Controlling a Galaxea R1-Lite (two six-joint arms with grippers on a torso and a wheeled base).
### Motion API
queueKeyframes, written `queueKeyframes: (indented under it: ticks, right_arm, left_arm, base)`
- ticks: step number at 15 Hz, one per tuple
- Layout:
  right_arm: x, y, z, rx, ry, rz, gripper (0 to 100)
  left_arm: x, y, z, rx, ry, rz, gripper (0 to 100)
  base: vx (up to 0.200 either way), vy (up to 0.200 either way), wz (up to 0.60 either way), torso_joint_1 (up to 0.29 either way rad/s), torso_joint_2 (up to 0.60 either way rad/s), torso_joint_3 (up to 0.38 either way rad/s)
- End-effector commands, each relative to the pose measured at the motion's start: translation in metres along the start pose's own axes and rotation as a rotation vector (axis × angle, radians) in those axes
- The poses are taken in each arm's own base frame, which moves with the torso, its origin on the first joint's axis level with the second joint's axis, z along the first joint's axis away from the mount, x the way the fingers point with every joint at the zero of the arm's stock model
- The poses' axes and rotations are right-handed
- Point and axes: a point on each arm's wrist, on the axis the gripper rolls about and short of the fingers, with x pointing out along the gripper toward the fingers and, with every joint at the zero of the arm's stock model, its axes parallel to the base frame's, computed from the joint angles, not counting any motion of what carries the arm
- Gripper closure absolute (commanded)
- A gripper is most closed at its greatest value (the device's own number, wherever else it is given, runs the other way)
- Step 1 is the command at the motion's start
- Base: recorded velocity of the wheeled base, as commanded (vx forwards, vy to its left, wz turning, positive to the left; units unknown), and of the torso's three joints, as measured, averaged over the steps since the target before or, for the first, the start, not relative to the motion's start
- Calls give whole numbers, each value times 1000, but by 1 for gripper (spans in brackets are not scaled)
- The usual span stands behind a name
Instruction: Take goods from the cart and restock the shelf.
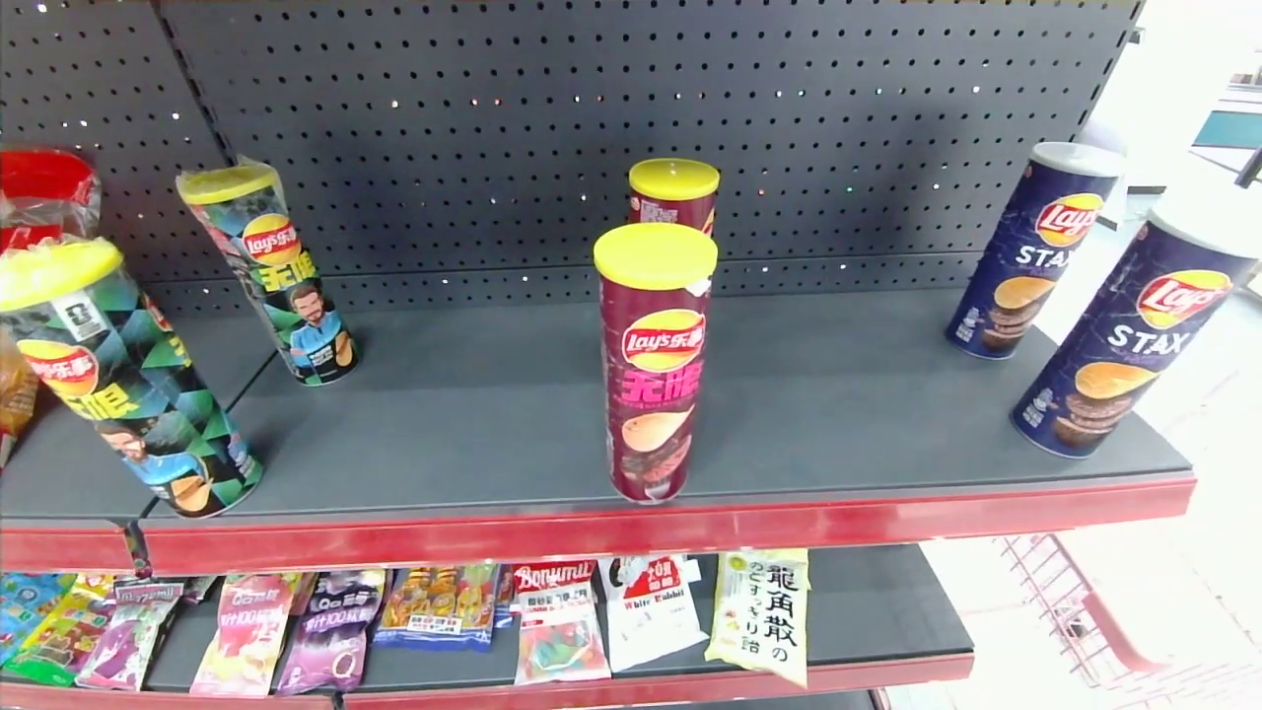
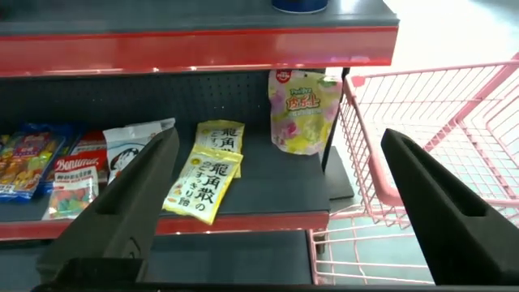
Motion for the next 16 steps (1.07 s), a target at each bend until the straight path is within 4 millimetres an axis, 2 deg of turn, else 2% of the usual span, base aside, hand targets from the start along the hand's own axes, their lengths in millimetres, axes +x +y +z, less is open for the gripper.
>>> queueKeyframes:
  ticks: [1, 16]
  right_arm:
    - [0, 0, 0, -1, 1, 0, 0]
    - [0, 0, 0, -5, 3, -1, 0]
  left_arm:
    - [0, 0, 0, 0, 1, 0, 0]
    - [0, 0, 0, 0, 1, 0, 0]
  base:
    - [0, 0, 0, 0, 0, 0]
    - [0, 0, 0, 0, 0, 0]
